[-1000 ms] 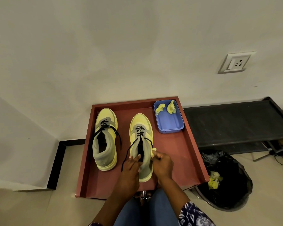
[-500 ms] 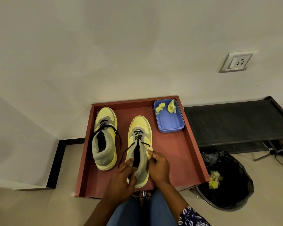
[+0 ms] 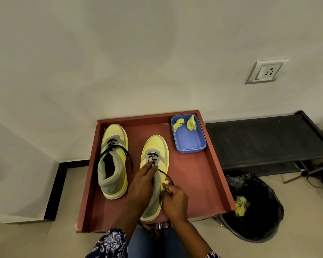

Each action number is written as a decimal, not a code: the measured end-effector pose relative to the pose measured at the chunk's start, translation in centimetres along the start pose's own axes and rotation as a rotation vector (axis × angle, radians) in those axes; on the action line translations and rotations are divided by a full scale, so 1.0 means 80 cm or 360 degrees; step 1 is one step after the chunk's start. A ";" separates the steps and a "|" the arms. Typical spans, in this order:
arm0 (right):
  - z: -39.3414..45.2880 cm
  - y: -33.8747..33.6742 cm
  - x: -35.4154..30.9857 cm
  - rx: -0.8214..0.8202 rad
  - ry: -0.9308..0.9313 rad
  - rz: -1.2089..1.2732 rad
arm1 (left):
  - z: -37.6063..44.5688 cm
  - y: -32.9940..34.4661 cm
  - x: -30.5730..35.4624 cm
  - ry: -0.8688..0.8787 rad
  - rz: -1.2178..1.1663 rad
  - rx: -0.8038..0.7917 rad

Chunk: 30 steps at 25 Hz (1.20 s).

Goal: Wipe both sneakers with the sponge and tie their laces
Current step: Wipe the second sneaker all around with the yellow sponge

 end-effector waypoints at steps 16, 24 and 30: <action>0.060 -0.038 -0.022 0.0189 0.0032 0.0075 | -0.001 0.000 -0.004 0.0185 0.0103 0.0149; 0.110 -0.001 -0.042 -0.0147 -0.0174 -0.0369 | -0.001 0.000 -0.004 0.0273 0.0210 0.0196; 0.061 0.003 -0.007 -0.0018 -0.0088 -0.0174 | 0.000 0.005 -0.009 0.0313 0.0230 0.0281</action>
Point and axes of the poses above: each hand's wrist, its own z-axis towards the middle knuckle, its own y-axis out of the palm, x = y × z, the point moved 3 cm from there along z, towards the middle knuckle, and after that the axes turned 1 degree about -x, right-handed, at the moved point
